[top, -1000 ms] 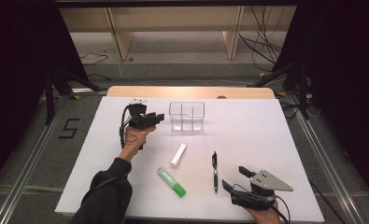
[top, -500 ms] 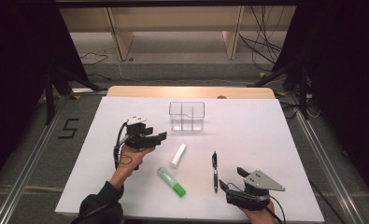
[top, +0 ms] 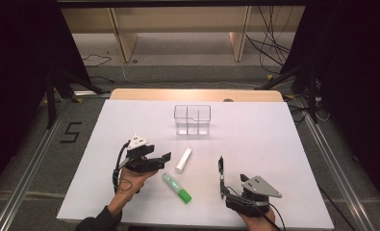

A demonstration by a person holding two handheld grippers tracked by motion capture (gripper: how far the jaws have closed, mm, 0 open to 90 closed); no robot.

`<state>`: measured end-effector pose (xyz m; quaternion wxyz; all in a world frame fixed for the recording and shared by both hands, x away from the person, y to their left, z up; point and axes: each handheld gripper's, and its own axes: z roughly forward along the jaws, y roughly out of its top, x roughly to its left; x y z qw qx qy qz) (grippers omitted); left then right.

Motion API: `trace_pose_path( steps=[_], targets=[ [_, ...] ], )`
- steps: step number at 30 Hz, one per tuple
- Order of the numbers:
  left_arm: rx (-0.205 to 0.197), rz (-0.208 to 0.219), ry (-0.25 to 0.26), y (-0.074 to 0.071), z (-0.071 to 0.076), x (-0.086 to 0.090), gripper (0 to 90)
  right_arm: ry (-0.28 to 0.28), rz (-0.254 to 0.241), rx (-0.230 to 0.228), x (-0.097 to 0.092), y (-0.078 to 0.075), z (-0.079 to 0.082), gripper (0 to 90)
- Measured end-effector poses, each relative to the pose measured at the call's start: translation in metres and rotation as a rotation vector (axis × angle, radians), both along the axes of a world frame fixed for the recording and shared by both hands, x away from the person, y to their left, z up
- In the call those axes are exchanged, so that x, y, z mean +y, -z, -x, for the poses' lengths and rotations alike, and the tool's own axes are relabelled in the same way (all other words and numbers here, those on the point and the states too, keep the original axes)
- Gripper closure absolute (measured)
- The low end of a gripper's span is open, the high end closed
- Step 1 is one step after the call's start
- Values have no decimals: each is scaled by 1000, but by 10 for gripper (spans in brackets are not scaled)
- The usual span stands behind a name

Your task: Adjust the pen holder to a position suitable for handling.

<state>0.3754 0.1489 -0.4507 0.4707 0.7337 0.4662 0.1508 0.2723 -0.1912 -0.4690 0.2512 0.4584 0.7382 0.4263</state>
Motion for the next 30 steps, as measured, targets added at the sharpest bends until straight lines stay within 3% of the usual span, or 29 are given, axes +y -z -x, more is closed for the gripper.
trace_pose_path(
  steps=[5, 13, 20, 30],
  targets=[
    [-28, 20, 17, 2, 15, 3, 220, 25, 12, 20, 12, 2, -1, 301],
    [-84, -11, 40, 4, 30, 2, 211, 78, 16, 53, 22, 7, -6, 336],
    [-82, -12, 37, 6, 35, 4, 210, 86, 69, 43, 31, 11, -8, 378],
    [-92, -25, 44, 7, 40, 7, 200, 107, 35, 80, 26, 13, -14, 410]
  ],
)
